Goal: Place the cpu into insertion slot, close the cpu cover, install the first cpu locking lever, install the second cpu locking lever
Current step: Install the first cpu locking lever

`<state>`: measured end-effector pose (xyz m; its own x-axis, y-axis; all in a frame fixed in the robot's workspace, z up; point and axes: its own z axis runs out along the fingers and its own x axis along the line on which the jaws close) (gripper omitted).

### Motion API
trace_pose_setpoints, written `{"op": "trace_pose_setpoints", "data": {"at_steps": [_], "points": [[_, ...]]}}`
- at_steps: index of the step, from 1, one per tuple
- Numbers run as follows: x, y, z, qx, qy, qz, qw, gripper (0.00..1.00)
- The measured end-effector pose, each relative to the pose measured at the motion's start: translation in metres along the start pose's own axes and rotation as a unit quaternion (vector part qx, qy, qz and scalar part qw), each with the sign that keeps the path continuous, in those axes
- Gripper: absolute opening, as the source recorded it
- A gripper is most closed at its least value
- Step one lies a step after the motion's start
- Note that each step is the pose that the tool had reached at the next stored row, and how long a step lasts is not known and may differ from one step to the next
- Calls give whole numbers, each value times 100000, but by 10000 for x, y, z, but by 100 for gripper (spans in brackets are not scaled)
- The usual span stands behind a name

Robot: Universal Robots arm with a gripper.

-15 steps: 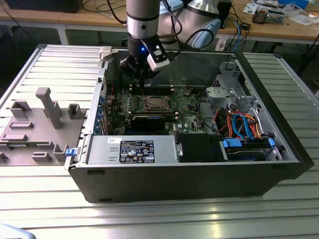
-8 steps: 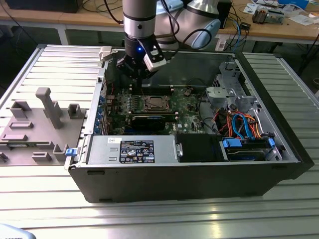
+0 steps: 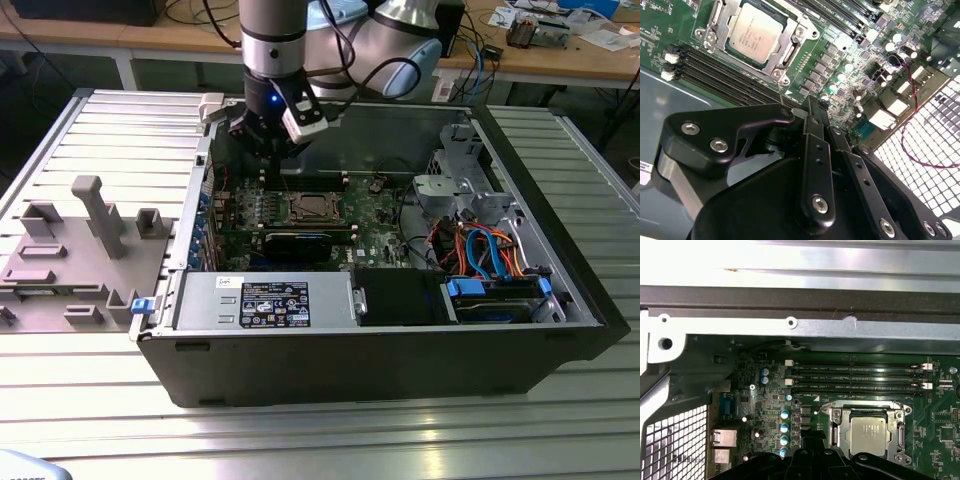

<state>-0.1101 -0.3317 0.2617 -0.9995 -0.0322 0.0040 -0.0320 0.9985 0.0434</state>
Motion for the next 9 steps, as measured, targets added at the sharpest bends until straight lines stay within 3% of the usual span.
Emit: {"op": "trace_pose_setpoints", "data": {"at_steps": [9], "points": [[61, 2, 1, -2, -2, 1, 100000, 11]]}}
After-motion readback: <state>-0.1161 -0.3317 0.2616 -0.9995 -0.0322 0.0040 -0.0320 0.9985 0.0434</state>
